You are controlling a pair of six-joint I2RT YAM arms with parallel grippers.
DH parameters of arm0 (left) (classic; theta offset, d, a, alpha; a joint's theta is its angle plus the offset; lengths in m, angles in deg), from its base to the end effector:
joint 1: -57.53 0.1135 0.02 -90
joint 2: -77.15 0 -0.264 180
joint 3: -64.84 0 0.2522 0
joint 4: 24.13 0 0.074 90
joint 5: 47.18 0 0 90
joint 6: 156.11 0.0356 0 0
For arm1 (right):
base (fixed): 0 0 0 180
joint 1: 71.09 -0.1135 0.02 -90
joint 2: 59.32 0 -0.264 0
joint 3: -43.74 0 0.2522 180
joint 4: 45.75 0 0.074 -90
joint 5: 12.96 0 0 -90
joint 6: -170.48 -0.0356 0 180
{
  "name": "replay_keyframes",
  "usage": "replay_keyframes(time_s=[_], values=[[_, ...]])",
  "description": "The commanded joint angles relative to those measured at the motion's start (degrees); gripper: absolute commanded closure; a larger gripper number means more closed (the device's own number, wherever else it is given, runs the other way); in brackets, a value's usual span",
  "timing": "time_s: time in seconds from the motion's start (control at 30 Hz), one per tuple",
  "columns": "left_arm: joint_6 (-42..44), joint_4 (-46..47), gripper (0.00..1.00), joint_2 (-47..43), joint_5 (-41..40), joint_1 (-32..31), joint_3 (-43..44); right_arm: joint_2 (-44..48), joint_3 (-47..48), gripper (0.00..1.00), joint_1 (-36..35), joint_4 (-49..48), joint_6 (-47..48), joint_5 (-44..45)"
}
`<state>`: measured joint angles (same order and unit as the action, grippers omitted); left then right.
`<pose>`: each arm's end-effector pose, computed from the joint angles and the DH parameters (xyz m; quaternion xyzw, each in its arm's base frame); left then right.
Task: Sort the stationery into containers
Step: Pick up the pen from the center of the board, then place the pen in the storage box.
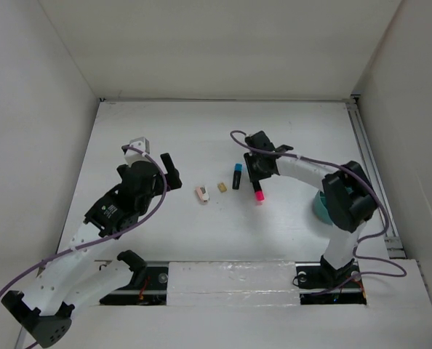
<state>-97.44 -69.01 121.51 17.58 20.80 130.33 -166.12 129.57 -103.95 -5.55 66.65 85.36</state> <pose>0.1403 -0.0857 0.3462 -0.0808 0.8220 -0.1468 0.5443 0.3257 0.2043 0.1803 -0.1419 0.9557 0.0339 0.2558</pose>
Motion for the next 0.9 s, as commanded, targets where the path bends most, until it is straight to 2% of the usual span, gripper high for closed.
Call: replay_keyframes(time_s=[0.0, 0.1, 0.2, 0.37, 0.57, 0.6, 0.7, 0.83, 0.87], values=[[0.66, 0.97, 0.0, -1.12, 0.01, 0.17, 1.71, 12.19, -3.42, 1.0, 2.45, -7.24, -1.9, 0.12], [0.66, 0.97, 0.0, -1.12, 0.01, 0.17, 1.71, 21.5, -9.48, 1.0, 4.99, -13.76, -2.44, -2.25], [0.66, 0.97, 0.0, -1.64, 0.01, 0.17, 1.19, 27.94, -14.05, 1.0, 7.28, -19.75, -3.23, 1.33], [0.66, 1.49, 0.0, -2.17, 0.62, 0.17, 1.19, 43.15, -19.86, 1.0, 12.02, -25.71, -5.6, 11.53], [1.27, 2.02, 0.0, -2.17, 1.68, 0.17, 1.19, 57.65, -25.67, 1.0, 18.88, -30.65, -6.13, 30.07], [1.27, 2.02, 0.0, -2.17, 2.29, 0.17, 1.19, 58.63, -26.28, 1.0, 20.54, -30.65, -6.13, 34.7], [1.8, 2.02, 0.0, -2.69, 2.29, 0.17, 1.19, 60.83, -27.51, 1.0, 23.19, -31.27, -6.13, 38.78], [1.8, 2.55, 0.0, -3.22, 3.43, 0.17, 1.19, 61.54, -30.23, 1.0, 24.95, -31.27, -9.2, 52.9], [1.8, 2.55, 0.0, -3.23, 3.44, 0.17, 0.66, 61.54, -30.24, 1.0, 26.0, -31.27, -9.2, 53.9]])
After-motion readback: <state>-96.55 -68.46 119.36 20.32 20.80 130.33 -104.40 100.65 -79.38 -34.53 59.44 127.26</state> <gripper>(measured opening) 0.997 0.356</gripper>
